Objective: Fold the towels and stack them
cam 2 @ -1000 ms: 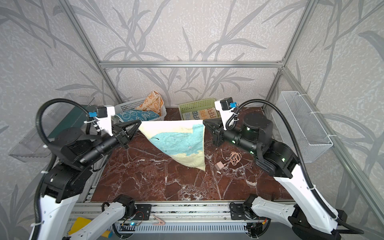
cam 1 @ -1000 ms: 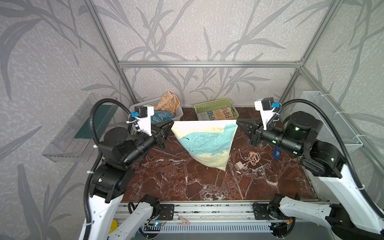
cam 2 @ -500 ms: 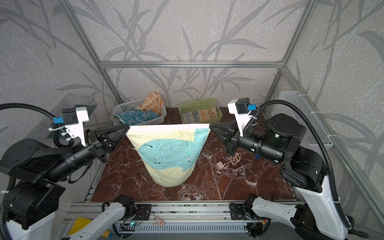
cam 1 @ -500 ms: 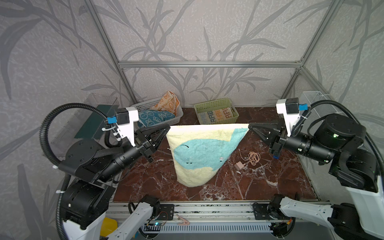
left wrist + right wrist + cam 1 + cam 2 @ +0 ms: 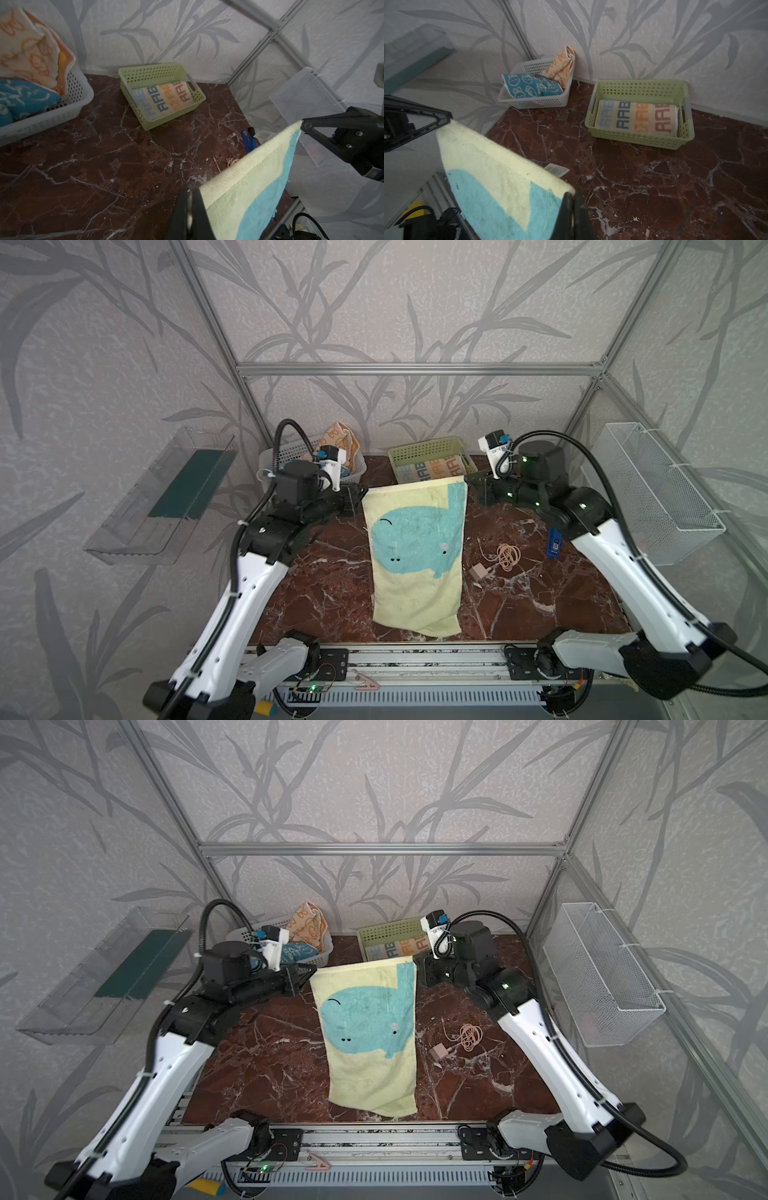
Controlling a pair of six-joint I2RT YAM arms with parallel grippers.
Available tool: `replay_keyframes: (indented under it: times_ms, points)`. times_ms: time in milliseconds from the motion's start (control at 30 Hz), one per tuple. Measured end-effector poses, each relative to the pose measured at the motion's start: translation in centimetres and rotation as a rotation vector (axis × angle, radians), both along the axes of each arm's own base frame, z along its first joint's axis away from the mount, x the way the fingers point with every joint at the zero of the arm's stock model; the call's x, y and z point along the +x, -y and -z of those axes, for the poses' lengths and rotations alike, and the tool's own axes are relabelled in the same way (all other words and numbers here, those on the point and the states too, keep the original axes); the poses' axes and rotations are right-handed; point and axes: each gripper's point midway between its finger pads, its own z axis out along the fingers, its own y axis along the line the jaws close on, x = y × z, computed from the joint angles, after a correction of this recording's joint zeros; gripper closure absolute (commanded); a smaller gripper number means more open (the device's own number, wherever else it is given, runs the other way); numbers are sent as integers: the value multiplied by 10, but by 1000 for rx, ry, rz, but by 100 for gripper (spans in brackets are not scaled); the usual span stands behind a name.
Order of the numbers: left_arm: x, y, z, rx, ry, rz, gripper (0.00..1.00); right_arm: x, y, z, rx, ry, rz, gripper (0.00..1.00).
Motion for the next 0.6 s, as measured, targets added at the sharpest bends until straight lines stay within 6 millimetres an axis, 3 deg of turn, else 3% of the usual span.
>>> replay_keyframes:
  times_ms: [100, 200, 267, 333, 433, 600]
  points:
    - [40, 1, 65, 43, -124, -32, 100, 49, -5, 70, -37, -121, 28, 100]
    - [73, -2, 103, 69, -168, -58, 100, 81, -15, 118, -57, -175, 31, 100]
    - [90, -6, 120, 82, -179, -71, 100, 93, -20, 138, -68, -191, 26, 100]
    - [104, -7, 130, 90, -177, -76, 100, 105, -25, 146, -69, -182, 23, 100]
    - [121, -9, 129, 96, -144, -77, 100, 116, -31, 141, -54, -141, 18, 100]
    - [136, -6, 101, 91, -46, -66, 100, 126, -37, 121, -26, -66, 3, 100]
